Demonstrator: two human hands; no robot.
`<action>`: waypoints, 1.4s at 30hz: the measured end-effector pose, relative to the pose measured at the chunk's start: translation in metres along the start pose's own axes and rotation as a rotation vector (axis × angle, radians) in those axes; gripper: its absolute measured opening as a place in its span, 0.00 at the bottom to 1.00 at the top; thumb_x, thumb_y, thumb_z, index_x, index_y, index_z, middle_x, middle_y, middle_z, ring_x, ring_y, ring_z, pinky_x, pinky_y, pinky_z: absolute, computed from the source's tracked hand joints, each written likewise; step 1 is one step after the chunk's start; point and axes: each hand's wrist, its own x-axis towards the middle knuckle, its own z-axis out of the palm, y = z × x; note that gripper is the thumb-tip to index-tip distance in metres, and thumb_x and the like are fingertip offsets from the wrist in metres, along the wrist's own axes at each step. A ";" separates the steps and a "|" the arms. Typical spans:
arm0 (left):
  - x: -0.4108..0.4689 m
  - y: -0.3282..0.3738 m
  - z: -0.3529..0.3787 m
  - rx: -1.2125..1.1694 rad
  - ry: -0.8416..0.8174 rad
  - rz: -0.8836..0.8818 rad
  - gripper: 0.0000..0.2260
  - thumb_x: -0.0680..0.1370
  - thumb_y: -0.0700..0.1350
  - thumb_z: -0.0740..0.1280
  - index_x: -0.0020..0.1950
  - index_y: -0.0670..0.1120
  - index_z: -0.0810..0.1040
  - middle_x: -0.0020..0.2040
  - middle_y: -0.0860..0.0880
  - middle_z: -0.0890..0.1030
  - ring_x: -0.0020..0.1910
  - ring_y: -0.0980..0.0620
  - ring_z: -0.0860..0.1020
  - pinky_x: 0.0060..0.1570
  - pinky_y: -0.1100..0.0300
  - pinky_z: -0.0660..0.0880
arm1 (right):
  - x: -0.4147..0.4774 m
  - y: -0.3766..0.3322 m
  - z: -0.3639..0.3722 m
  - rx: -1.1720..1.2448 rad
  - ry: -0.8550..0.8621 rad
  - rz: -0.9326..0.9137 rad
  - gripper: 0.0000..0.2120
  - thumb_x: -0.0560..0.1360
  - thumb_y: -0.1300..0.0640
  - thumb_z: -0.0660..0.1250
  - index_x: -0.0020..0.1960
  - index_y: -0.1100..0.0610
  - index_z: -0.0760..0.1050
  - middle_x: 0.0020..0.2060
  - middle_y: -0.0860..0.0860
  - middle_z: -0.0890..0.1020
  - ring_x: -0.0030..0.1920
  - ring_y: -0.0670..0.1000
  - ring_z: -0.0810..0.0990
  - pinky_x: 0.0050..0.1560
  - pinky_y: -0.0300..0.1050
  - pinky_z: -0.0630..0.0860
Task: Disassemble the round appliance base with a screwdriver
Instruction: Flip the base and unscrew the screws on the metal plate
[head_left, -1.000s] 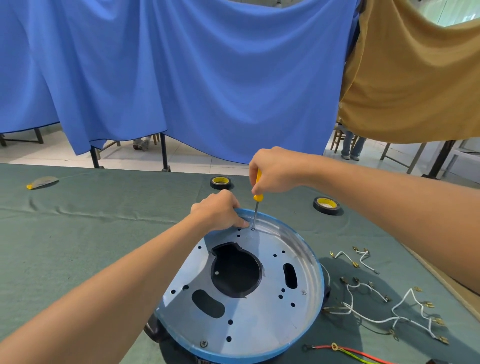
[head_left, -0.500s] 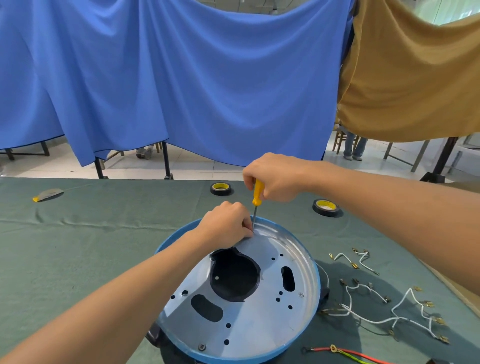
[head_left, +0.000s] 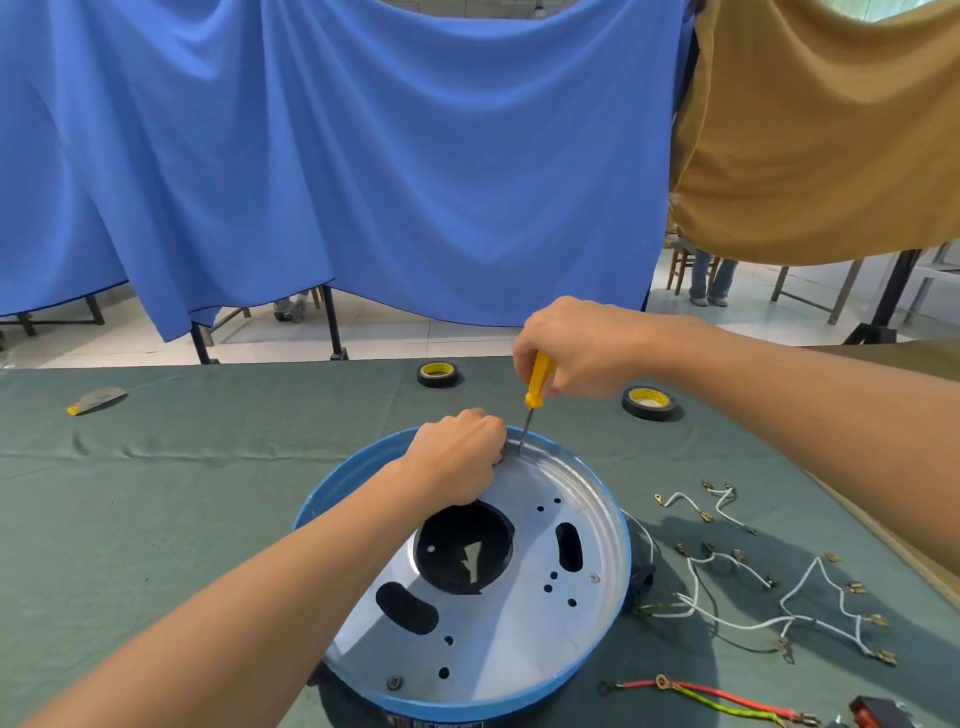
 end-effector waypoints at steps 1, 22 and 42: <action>-0.001 0.001 0.000 0.014 0.000 0.006 0.07 0.80 0.43 0.62 0.57 0.44 0.73 0.51 0.47 0.72 0.42 0.47 0.73 0.38 0.54 0.68 | -0.001 0.000 0.001 0.006 -0.006 -0.003 0.06 0.73 0.59 0.70 0.48 0.50 0.80 0.45 0.49 0.80 0.48 0.53 0.78 0.46 0.55 0.79; -0.012 0.034 -0.009 0.081 -0.008 -0.163 0.10 0.79 0.38 0.59 0.61 0.41 0.71 0.57 0.41 0.72 0.53 0.42 0.74 0.44 0.53 0.66 | -0.014 0.003 0.005 0.259 0.104 0.155 0.10 0.68 0.49 0.75 0.39 0.56 0.81 0.32 0.48 0.80 0.32 0.46 0.74 0.28 0.39 0.69; -0.028 0.019 -0.006 0.109 0.203 -0.040 0.09 0.82 0.45 0.60 0.61 0.44 0.71 0.56 0.46 0.74 0.55 0.47 0.73 0.44 0.56 0.67 | -0.003 0.014 0.077 1.214 -0.359 0.450 0.29 0.65 0.27 0.66 0.34 0.54 0.78 0.22 0.47 0.68 0.22 0.45 0.61 0.22 0.36 0.59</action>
